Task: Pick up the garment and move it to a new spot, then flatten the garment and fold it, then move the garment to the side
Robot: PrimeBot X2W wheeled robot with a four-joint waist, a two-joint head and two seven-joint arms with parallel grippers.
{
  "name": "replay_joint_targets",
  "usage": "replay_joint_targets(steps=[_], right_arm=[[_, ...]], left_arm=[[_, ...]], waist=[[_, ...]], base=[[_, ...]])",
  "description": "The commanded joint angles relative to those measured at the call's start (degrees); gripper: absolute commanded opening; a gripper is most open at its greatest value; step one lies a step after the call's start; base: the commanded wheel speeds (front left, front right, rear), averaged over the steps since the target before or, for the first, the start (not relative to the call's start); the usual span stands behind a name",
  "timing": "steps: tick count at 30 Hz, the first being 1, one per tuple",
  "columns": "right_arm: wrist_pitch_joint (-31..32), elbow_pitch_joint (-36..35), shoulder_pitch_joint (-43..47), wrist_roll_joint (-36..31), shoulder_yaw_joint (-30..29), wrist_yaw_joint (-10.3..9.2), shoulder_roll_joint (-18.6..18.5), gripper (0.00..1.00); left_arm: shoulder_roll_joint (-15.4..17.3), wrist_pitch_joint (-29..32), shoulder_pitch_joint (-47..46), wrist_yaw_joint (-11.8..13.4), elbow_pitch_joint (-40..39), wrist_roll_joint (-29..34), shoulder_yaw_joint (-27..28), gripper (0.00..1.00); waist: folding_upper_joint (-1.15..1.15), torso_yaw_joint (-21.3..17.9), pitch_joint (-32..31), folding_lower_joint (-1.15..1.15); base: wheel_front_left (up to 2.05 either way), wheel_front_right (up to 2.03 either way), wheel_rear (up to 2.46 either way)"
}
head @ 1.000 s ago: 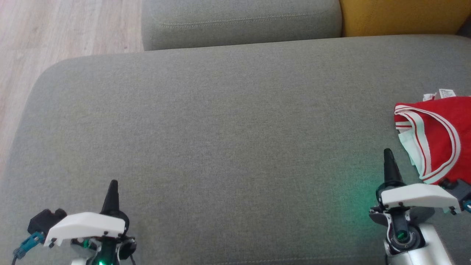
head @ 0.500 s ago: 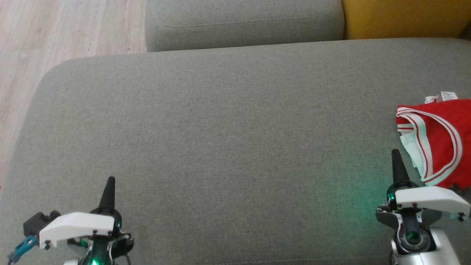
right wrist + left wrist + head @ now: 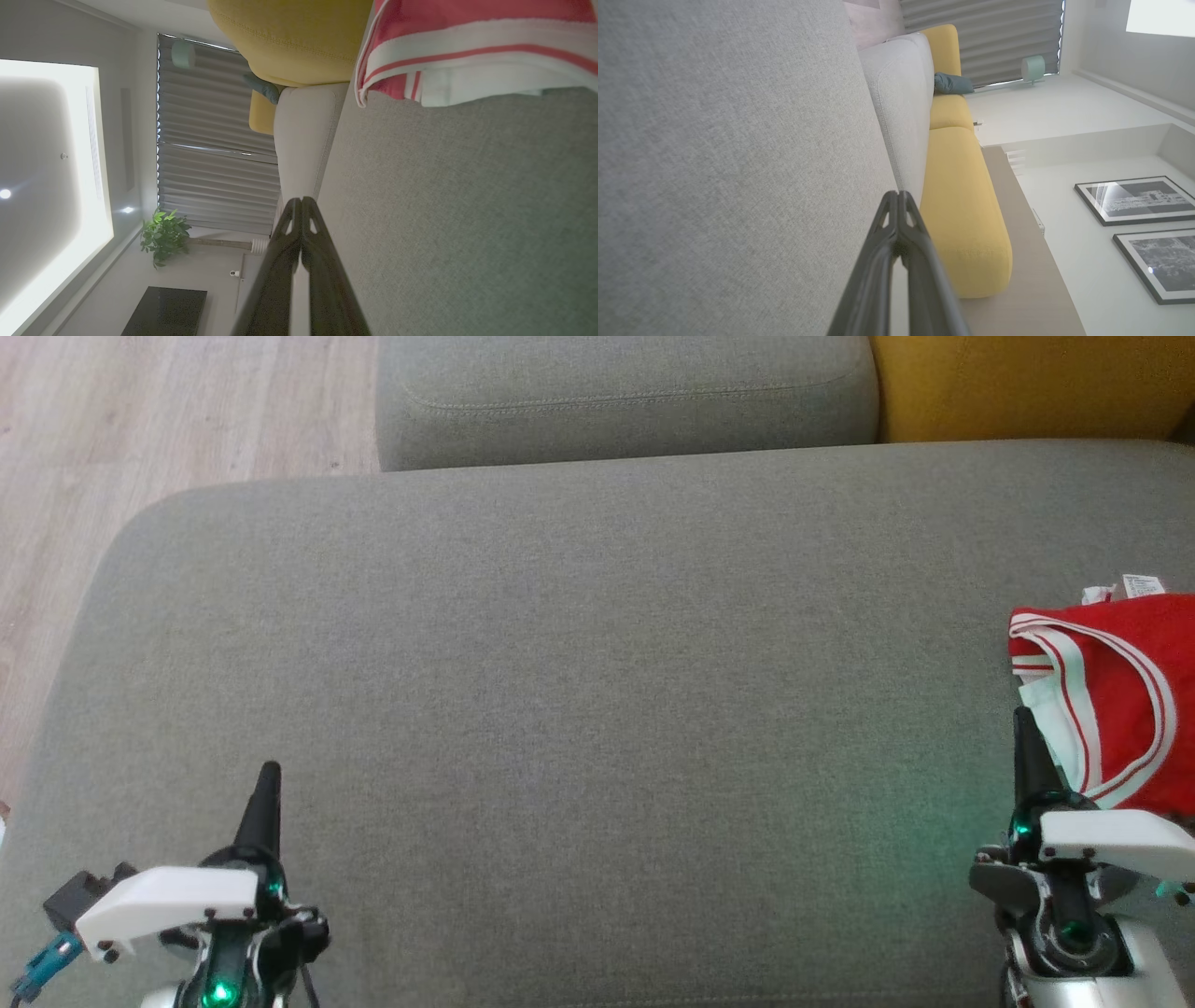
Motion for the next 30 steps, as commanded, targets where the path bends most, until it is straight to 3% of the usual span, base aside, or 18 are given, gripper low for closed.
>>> replay_joint_targets(steps=[1,20,30], right_arm=[[0.56,-2.74,-0.60,1.85,0.48,0.33,-0.22,0.00],[3.54,-6.61,1.21,13.57,-1.71,0.38,-0.14,0.00],[3.61,-6.70,1.25,13.84,-1.76,0.39,-0.14,0.00]], left_arm=[[0.78,0.44,-2.91,-0.75,-2.02,-1.62,1.96,0.00],[0.87,3.41,-3.43,-3.33,-2.99,-13.01,3.85,0.00],[0.87,3.47,-3.45,-3.38,-3.01,-13.27,3.90,0.00]], waist=[[0.00,0.06,-0.04,0.00],[0.00,0.75,-0.58,0.00],[0.00,0.77,-0.59,0.00]], base=[[0.00,0.00,0.00],[0.00,0.00,0.00],[0.00,0.00,0.00]])
